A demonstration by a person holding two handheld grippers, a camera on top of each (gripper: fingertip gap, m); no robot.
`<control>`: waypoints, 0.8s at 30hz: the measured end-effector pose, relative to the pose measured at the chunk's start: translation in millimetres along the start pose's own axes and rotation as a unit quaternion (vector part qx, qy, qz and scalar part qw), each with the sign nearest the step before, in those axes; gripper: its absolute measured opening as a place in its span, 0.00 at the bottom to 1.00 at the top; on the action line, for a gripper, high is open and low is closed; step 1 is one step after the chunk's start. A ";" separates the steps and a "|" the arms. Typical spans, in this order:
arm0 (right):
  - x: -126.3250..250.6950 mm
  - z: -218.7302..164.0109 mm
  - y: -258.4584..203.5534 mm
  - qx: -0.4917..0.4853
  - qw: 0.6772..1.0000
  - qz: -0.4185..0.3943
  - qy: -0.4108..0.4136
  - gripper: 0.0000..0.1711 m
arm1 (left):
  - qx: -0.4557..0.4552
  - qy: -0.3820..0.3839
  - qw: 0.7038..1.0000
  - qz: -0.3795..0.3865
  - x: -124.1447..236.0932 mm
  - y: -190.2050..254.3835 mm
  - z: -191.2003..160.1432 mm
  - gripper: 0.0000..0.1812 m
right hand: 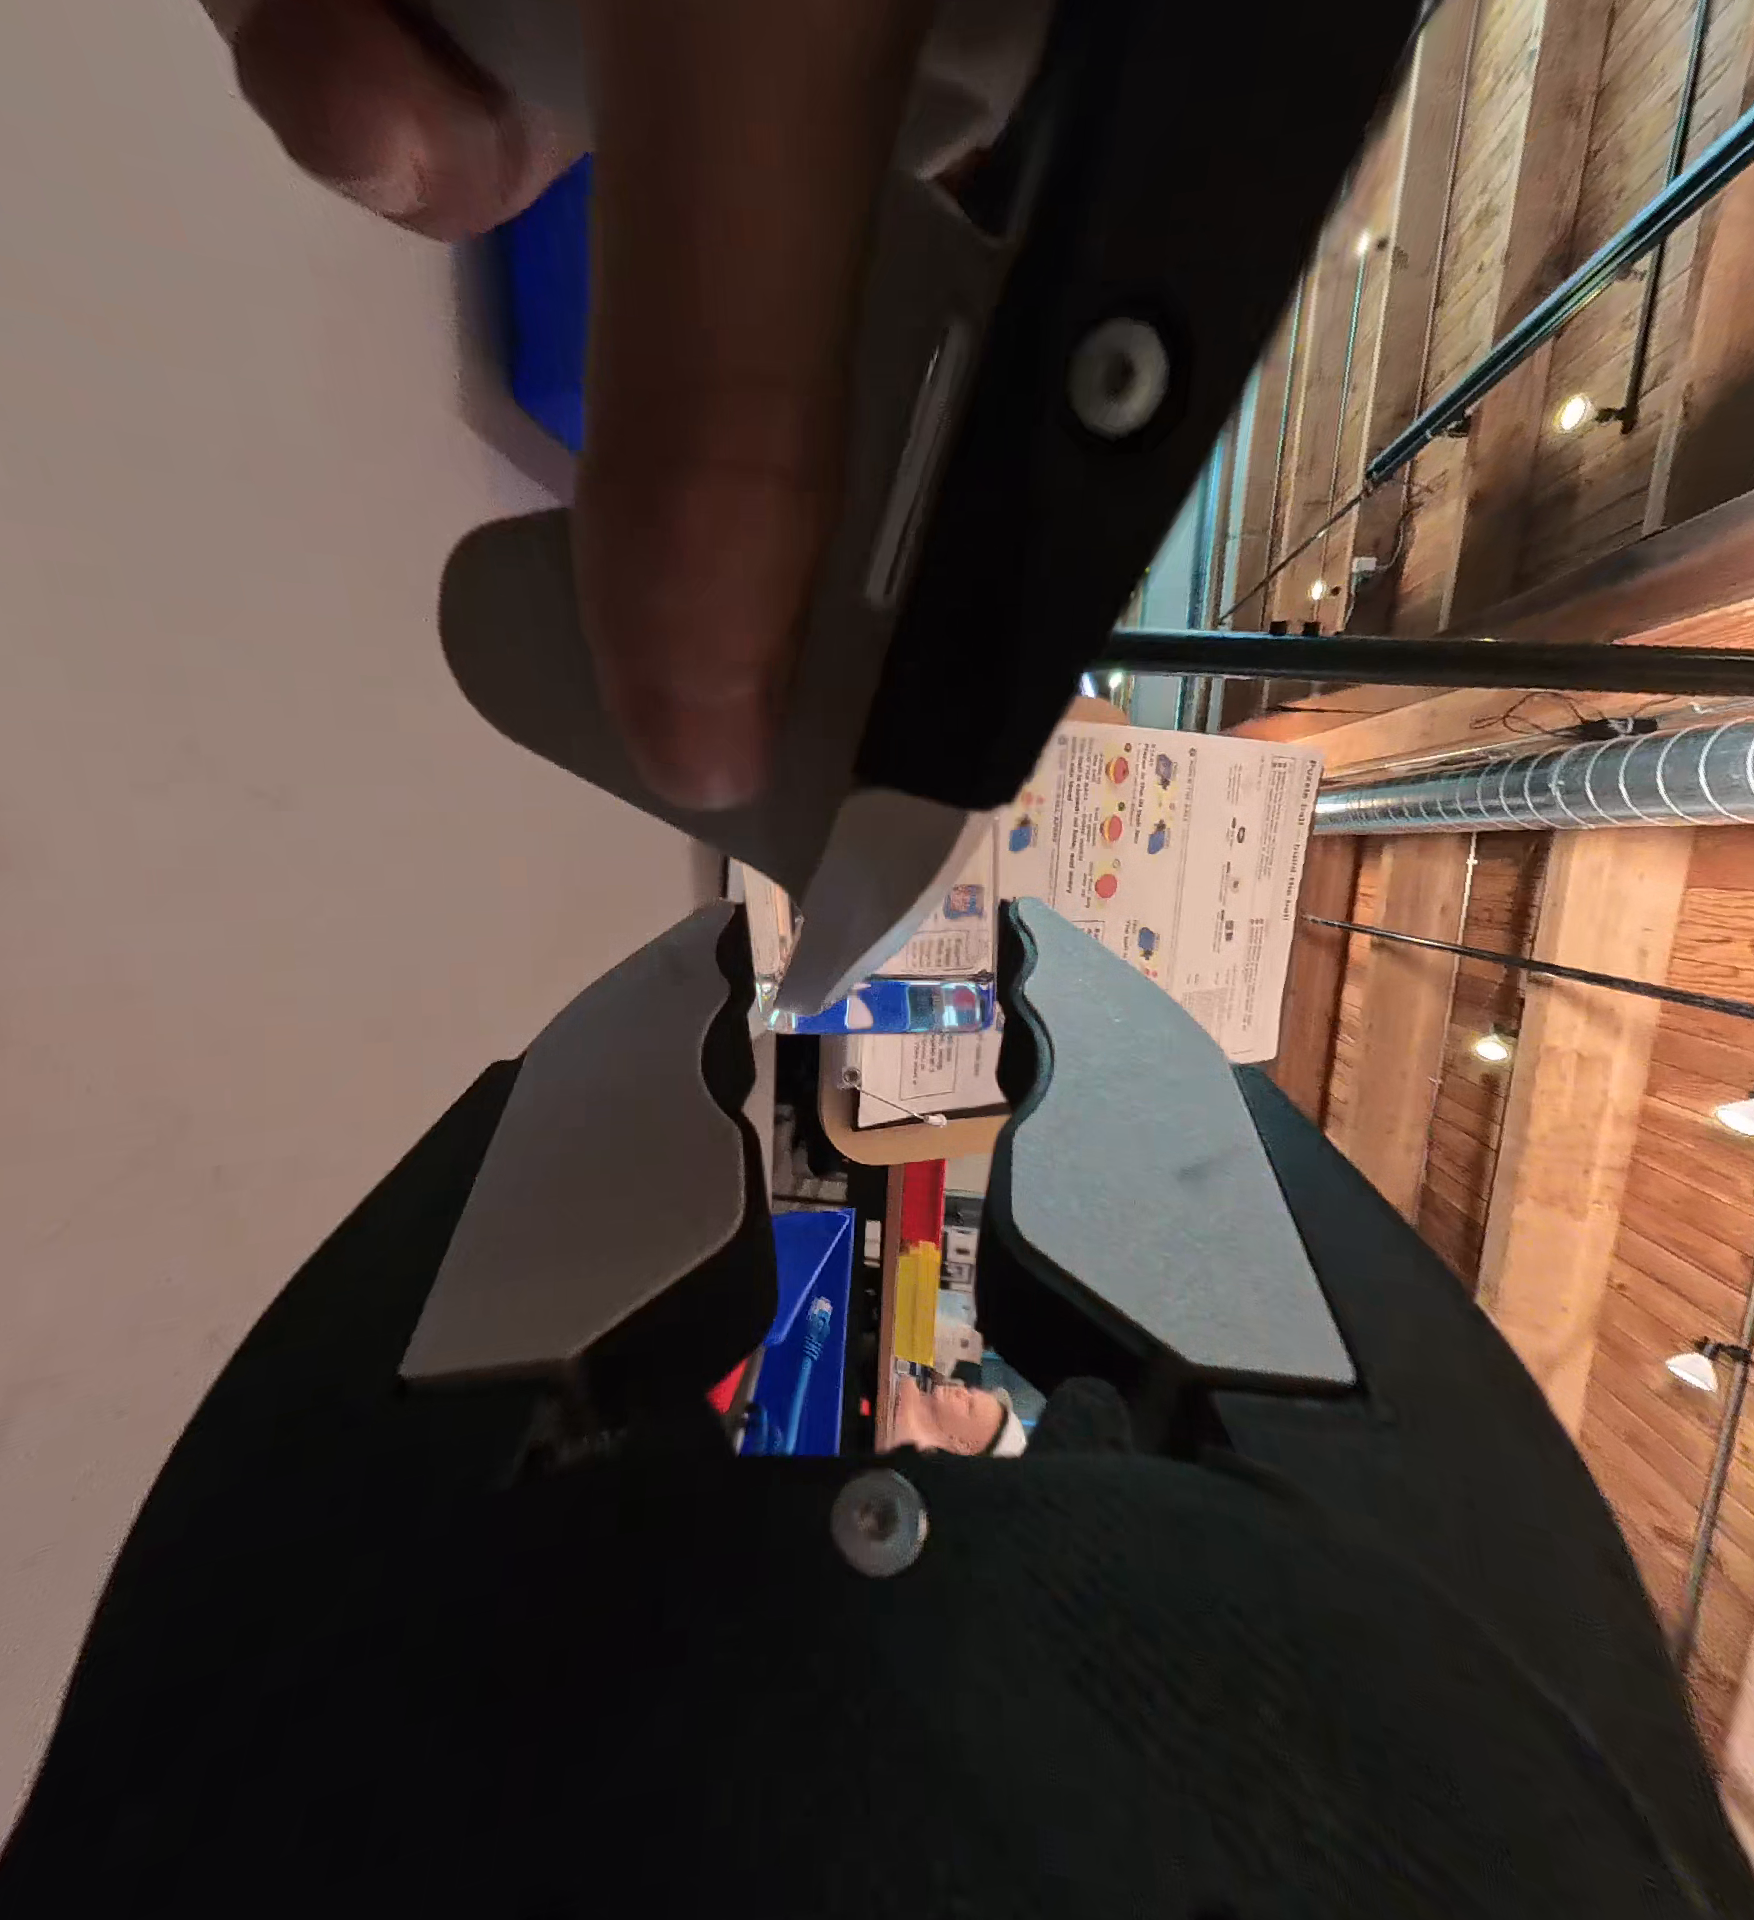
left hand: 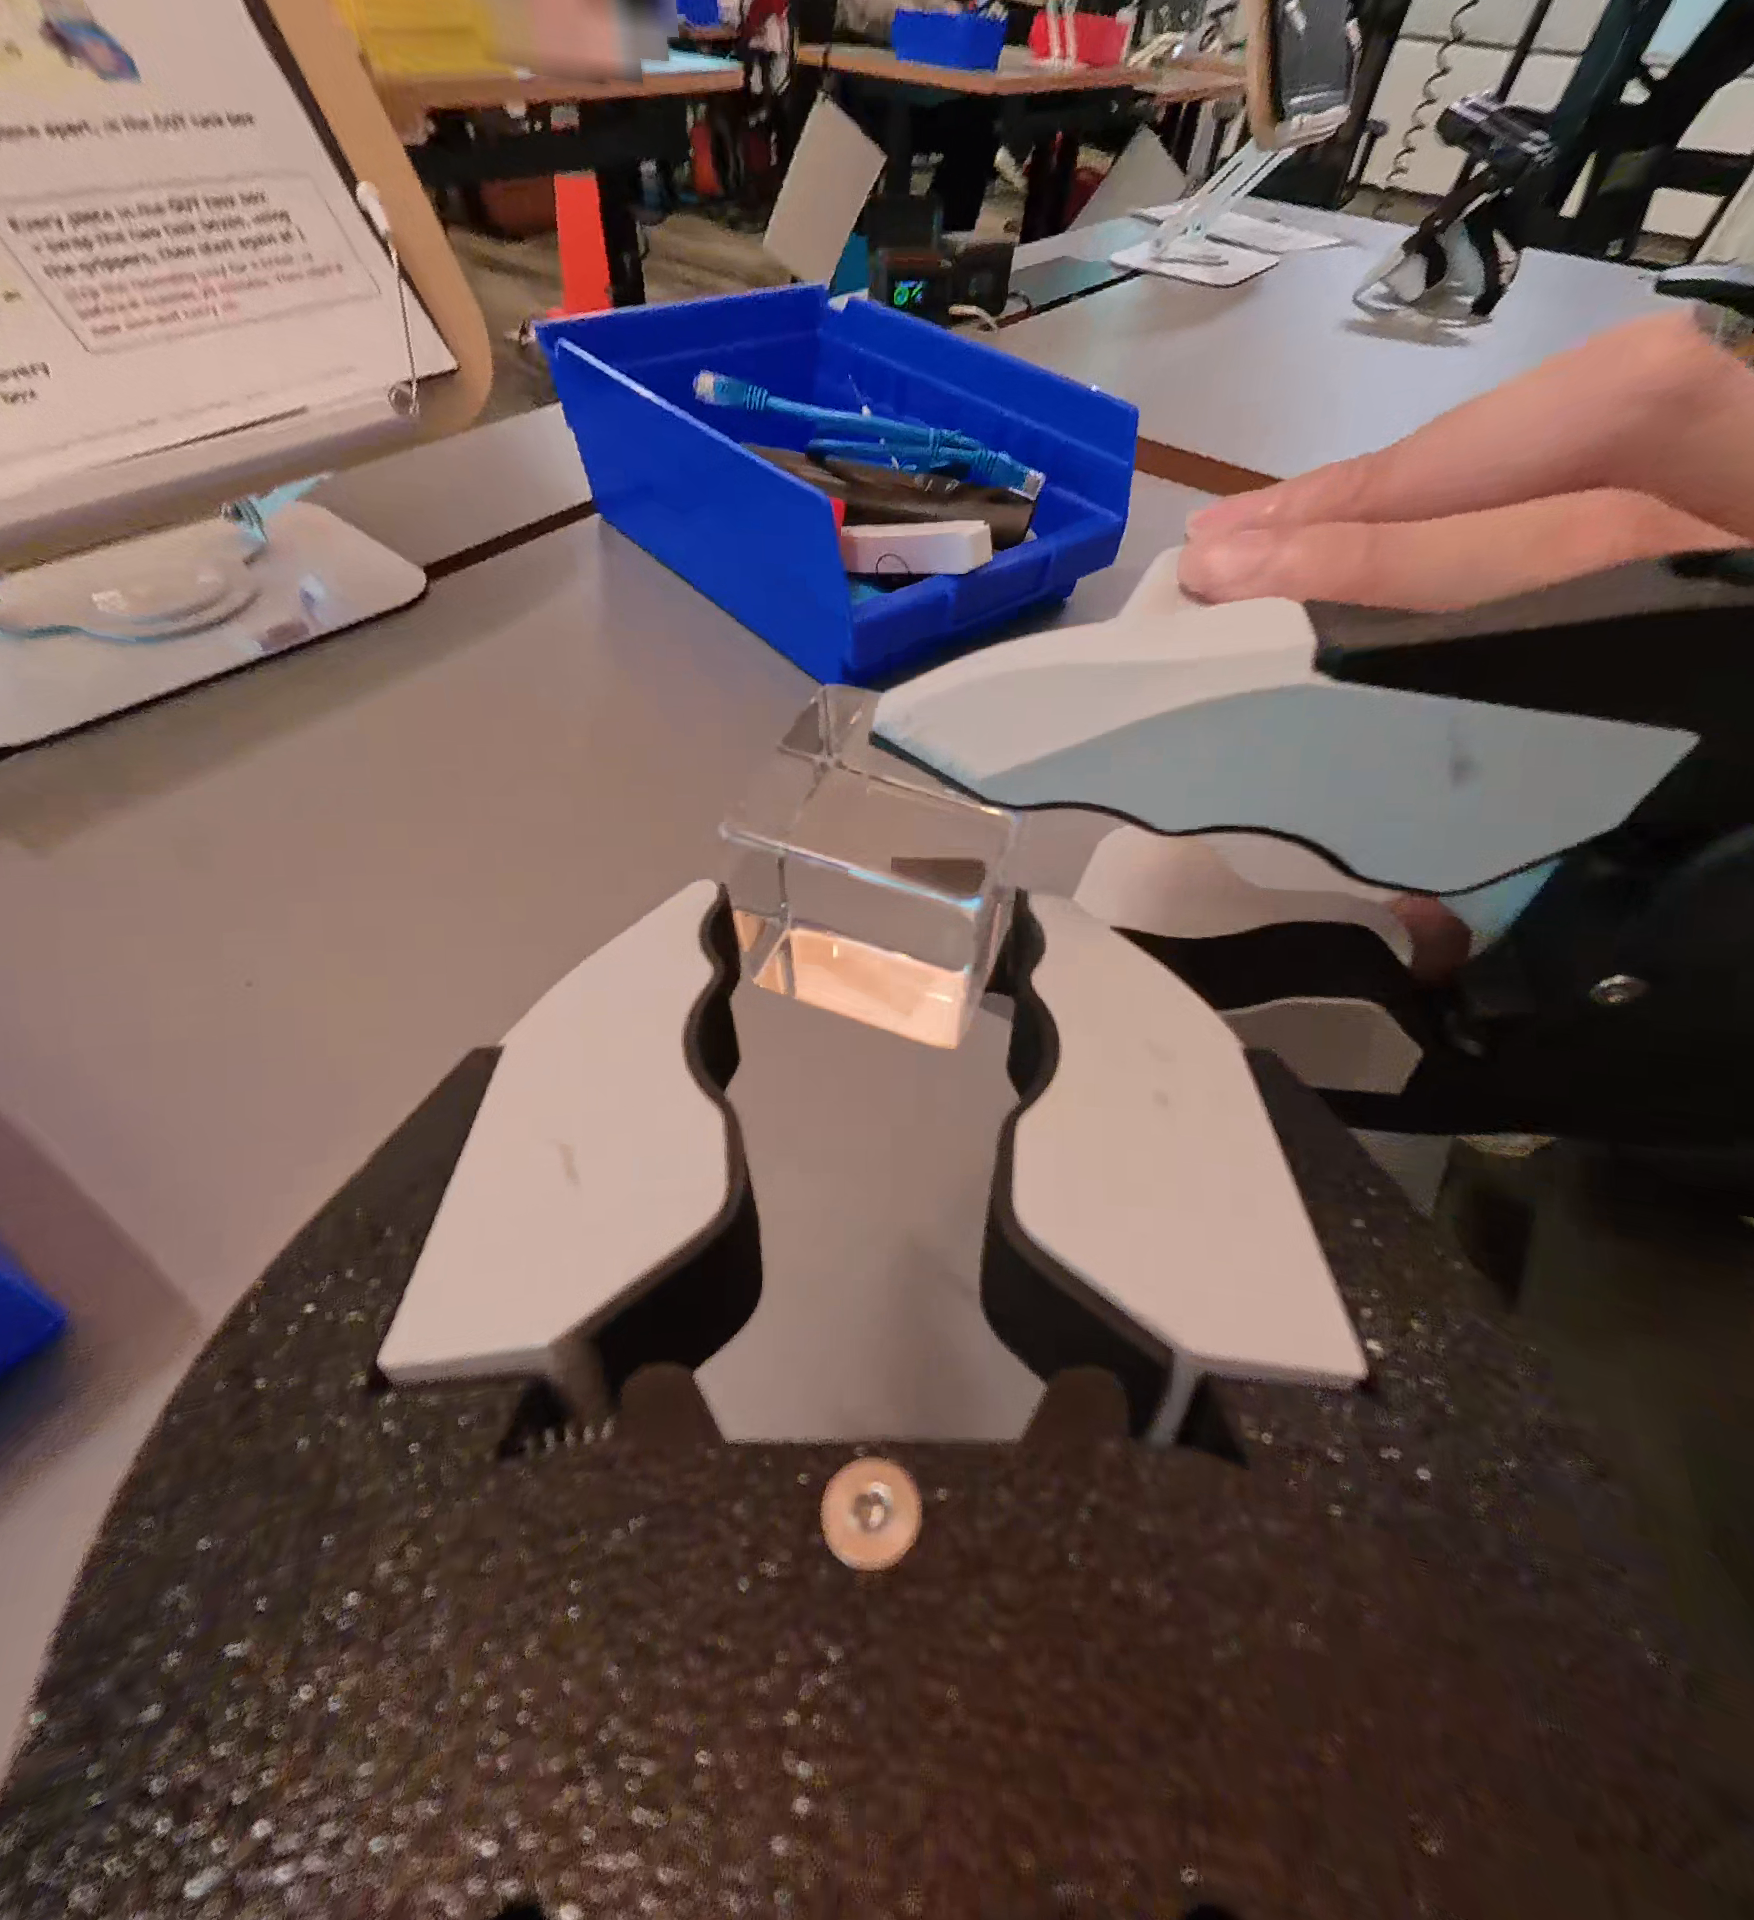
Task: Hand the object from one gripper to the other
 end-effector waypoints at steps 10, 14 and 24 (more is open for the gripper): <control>12.1 -4.9 20.7 -0.201 0.963 0.090 0.153 0.44 | 0.026 0.082 0.986 -0.143 11.7 -20.7 -6.3 0.27; 20.4 -12.7 41.0 -0.447 0.822 0.241 0.258 0.61 | -0.001 0.179 0.957 -0.226 33.1 -25.5 -3.0 0.26; -6.5 -6.8 9.1 -0.725 0.227 0.577 0.299 0.43 | -0.315 0.237 0.915 -0.089 51.7 -7.5 -2.6 0.26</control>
Point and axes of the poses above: each gripper's, where its closed fingertips meet, x back along the fingers, z out of its top, y = z × x across the jaws, the point moved 7 cm from there along x, back along the fingers, and after that the axes turned 7 degrees about -y, right-handed, at the moved point
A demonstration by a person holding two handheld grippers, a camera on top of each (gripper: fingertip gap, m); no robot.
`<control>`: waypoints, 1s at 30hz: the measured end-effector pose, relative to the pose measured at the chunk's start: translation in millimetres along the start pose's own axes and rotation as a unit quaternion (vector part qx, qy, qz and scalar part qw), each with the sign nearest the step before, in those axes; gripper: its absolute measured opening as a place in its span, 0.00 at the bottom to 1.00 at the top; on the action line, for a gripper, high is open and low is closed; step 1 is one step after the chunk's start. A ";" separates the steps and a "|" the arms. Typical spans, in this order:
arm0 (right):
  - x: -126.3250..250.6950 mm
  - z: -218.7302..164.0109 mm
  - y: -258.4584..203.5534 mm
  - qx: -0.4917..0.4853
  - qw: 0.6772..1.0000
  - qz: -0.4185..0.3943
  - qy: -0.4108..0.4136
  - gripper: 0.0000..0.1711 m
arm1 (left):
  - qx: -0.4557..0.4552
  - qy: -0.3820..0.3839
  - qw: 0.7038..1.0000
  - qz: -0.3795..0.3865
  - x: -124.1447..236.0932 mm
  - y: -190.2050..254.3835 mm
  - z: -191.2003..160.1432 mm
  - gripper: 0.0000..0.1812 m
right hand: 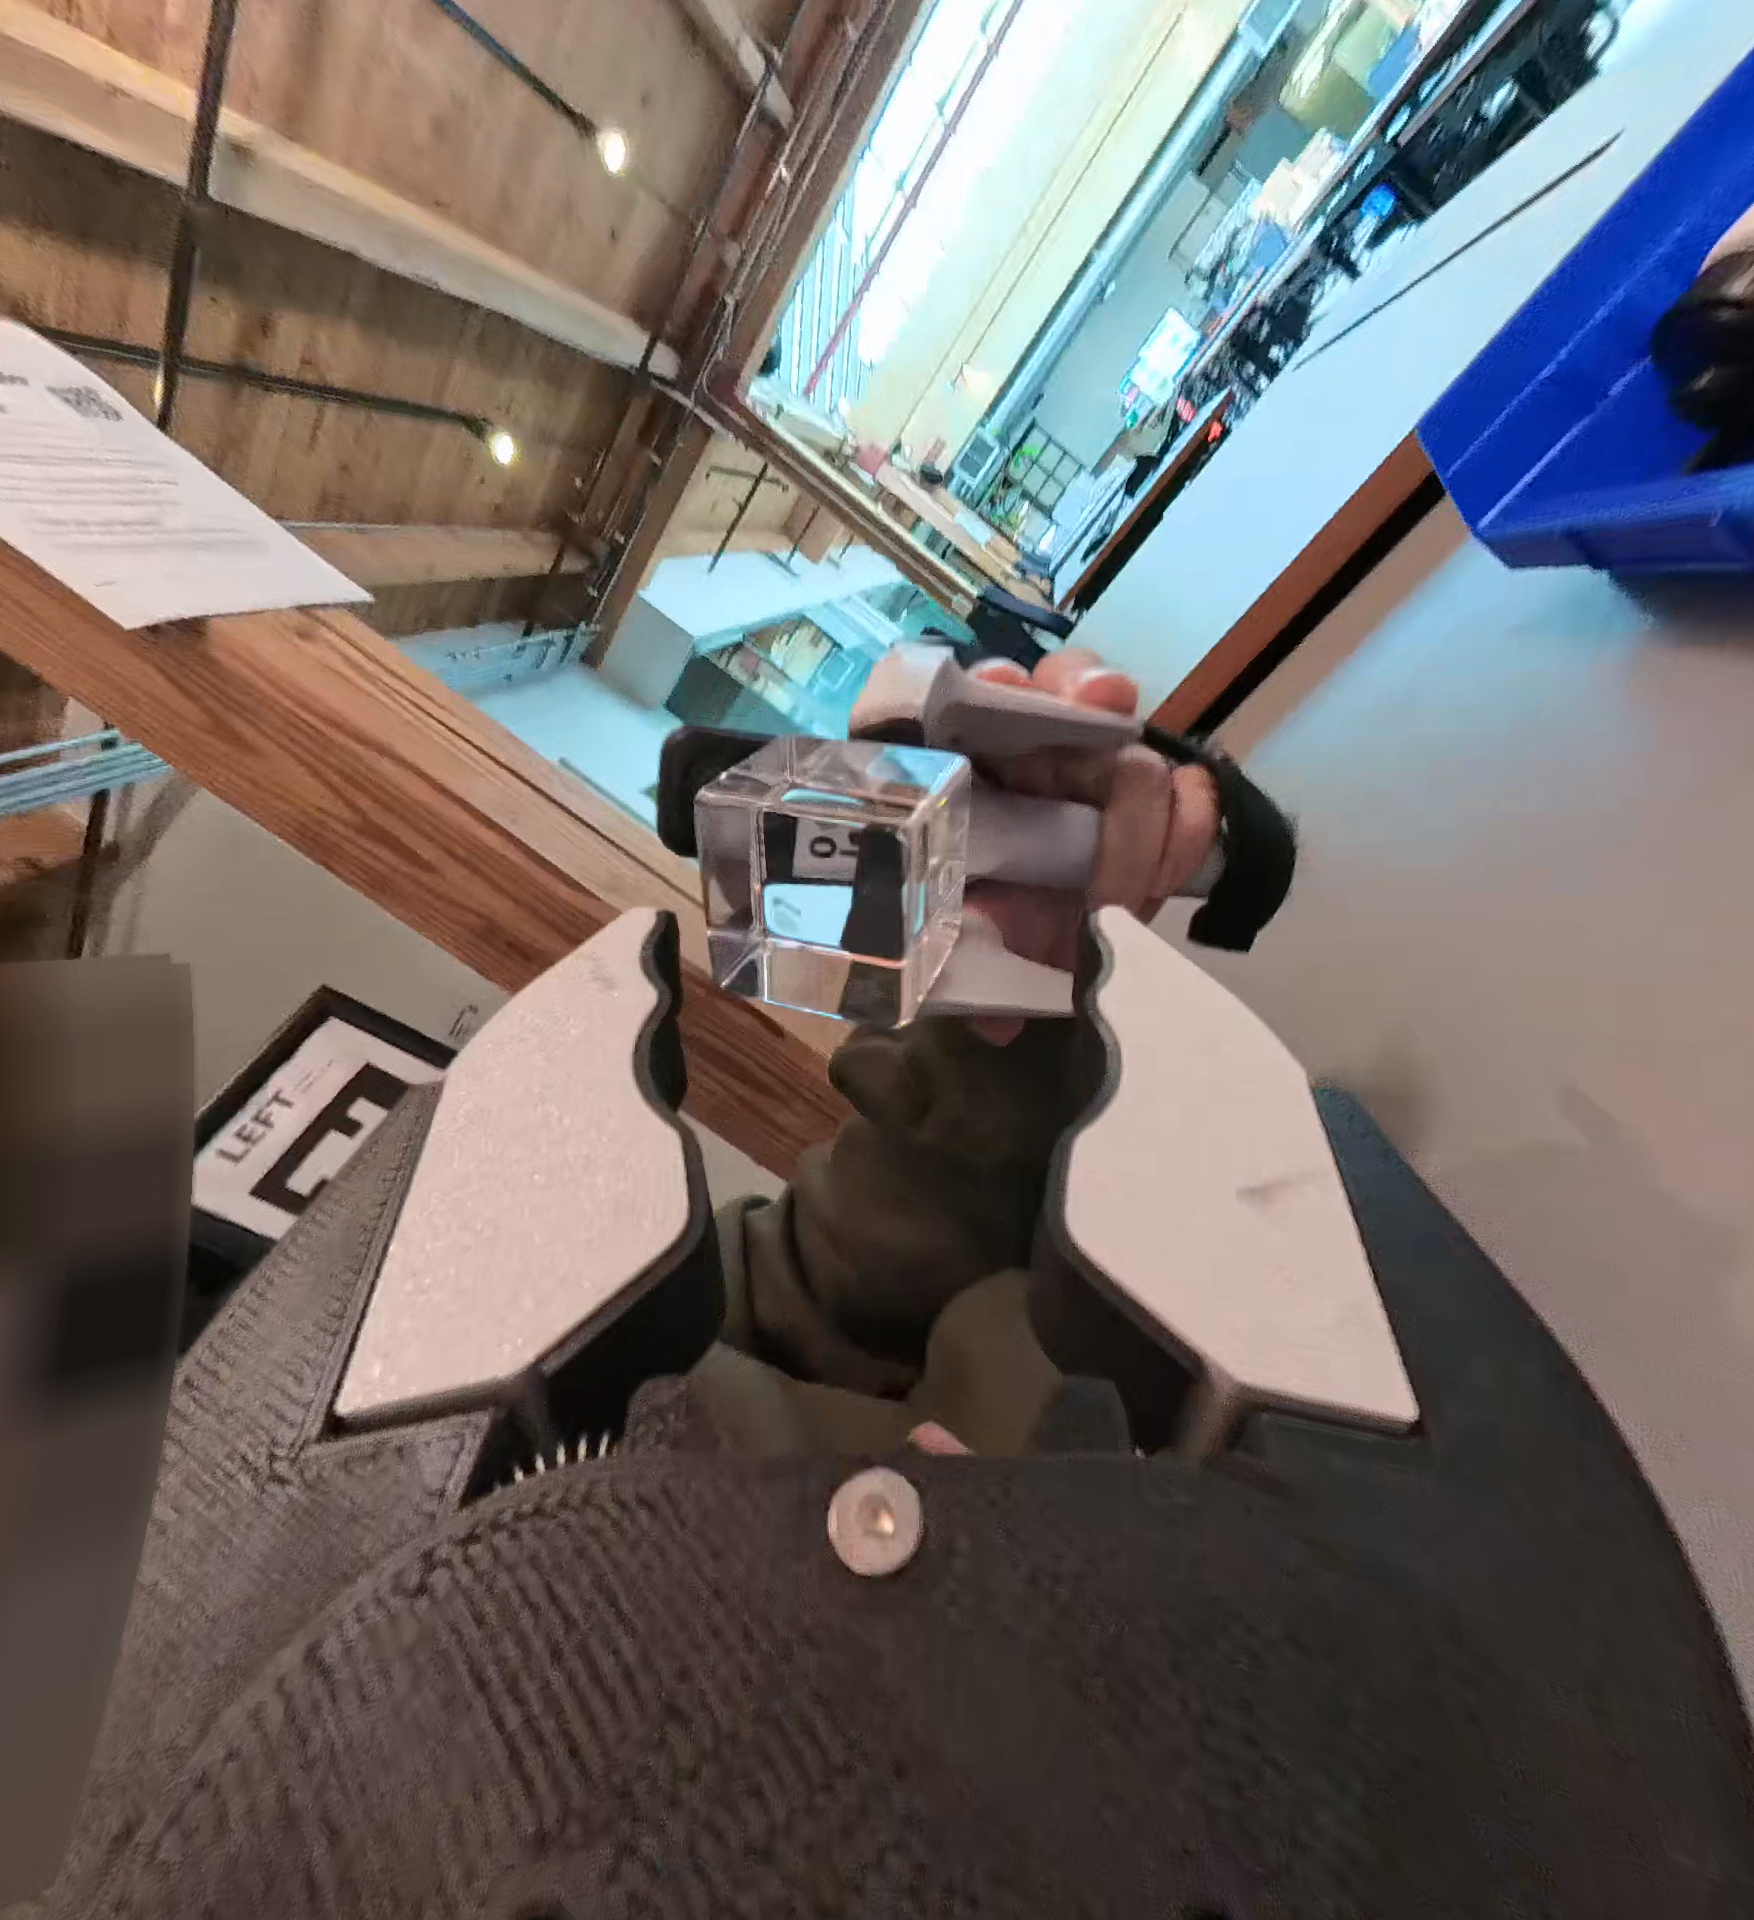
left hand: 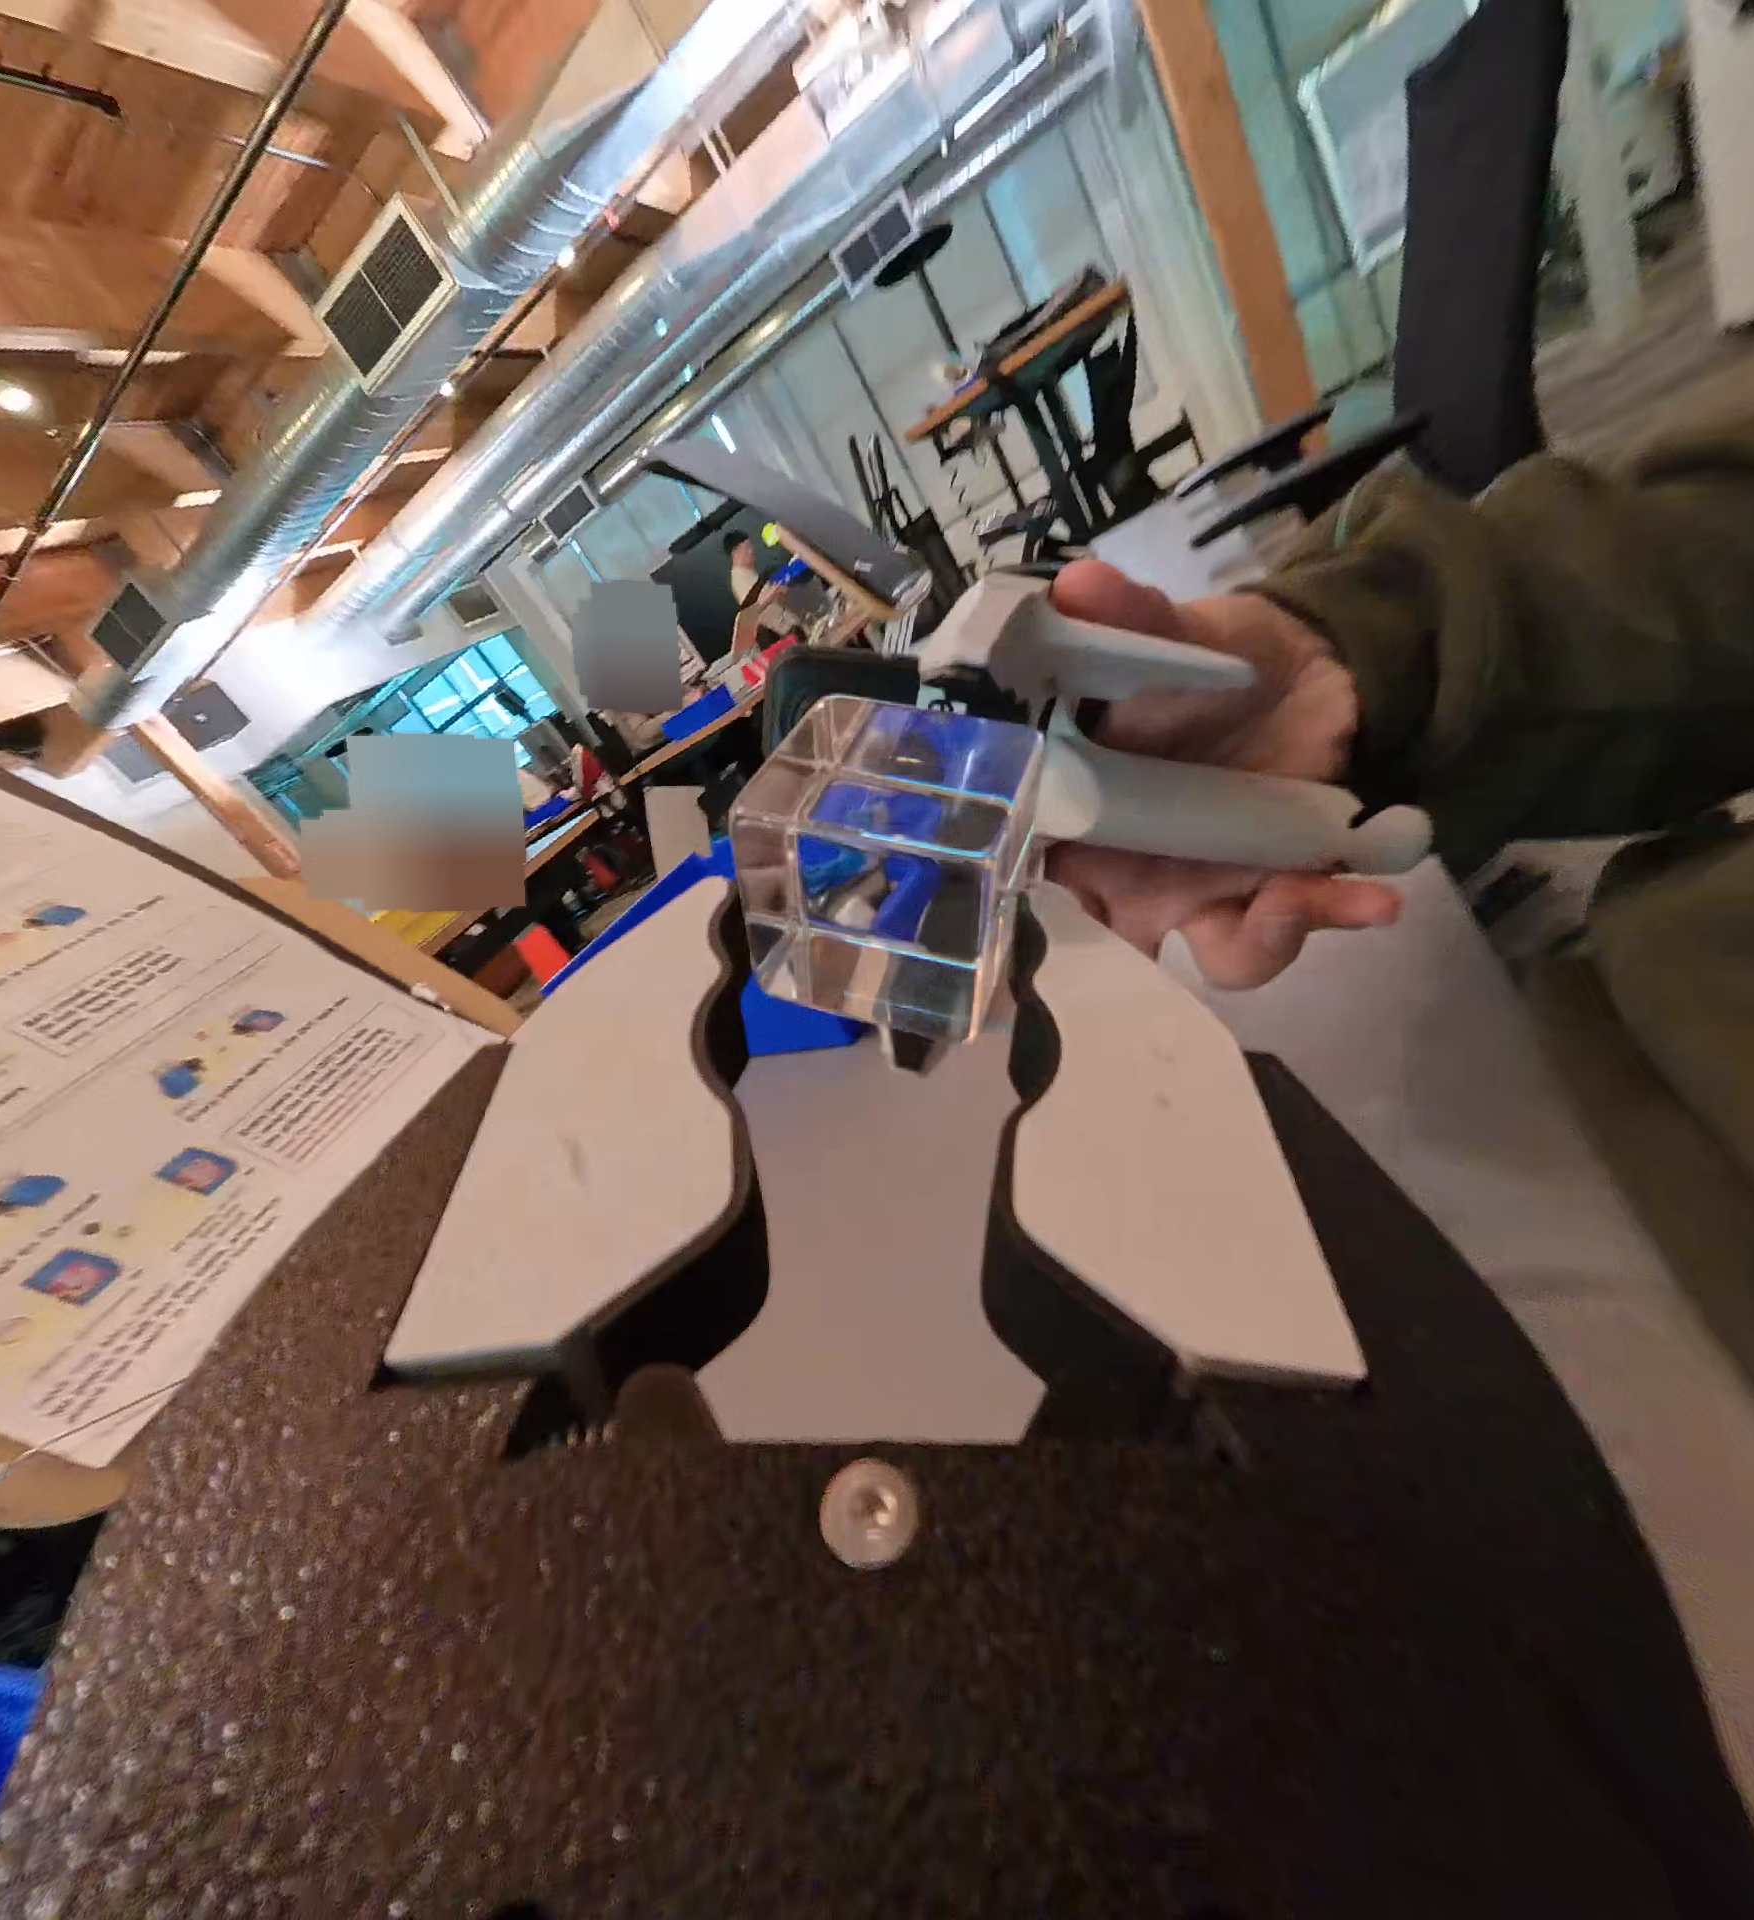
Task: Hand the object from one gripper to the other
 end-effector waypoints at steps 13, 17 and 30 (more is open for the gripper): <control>6.1 6.3 13.5 0.178 0.967 -0.180 0.001 0.27 | -0.045 -0.135 0.989 0.045 -17.9 5.7 -17.5 0.31; 26.3 20.8 6.8 0.381 0.825 -0.418 -0.010 0.27 | 0.048 -0.146 0.986 0.063 -14.7 -4.5 -17.0 0.35; -1.9 -10.1 10.6 0.713 0.148 -0.614 -0.305 0.27 | 0.296 -0.144 0.941 0.076 -47.0 1.4 -8.9 0.35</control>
Point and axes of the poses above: each gripper's, where its closed fingertips meet, x back along the fingers, z out of its top, y = z × x across the jaws, the point moved 7 cm from there along x, back along the fingers, and after that the axes turned 7 degrees about -y, right-handed, at the moved point
